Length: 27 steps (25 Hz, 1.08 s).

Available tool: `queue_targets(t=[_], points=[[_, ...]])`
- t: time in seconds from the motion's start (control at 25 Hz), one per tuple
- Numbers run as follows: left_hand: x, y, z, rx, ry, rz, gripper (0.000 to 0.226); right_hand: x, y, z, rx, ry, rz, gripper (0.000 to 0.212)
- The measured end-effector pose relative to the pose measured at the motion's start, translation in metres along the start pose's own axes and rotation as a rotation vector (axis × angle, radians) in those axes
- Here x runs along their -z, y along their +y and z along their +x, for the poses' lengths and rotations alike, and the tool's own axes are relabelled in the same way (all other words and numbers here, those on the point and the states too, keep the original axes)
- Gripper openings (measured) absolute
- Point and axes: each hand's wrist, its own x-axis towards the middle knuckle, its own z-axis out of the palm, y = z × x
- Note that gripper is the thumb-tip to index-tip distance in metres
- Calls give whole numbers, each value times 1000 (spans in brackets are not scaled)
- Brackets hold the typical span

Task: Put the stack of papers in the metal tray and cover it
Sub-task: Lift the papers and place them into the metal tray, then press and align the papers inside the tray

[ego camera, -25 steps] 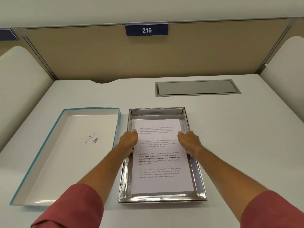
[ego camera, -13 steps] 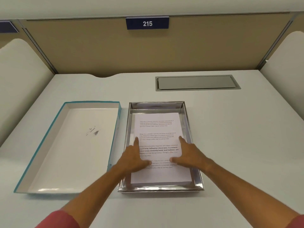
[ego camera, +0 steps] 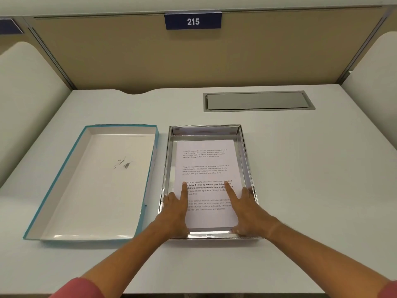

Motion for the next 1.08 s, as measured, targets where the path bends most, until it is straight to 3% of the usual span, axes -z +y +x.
queue_targets(t=[0.92,1.08], points=[[-2,0,8,12,82,27,128,3,-9,-3,-37,63,66,126],[13,1,14,65,21,-132,137,13,-8,4,-129,-30,261,132]])
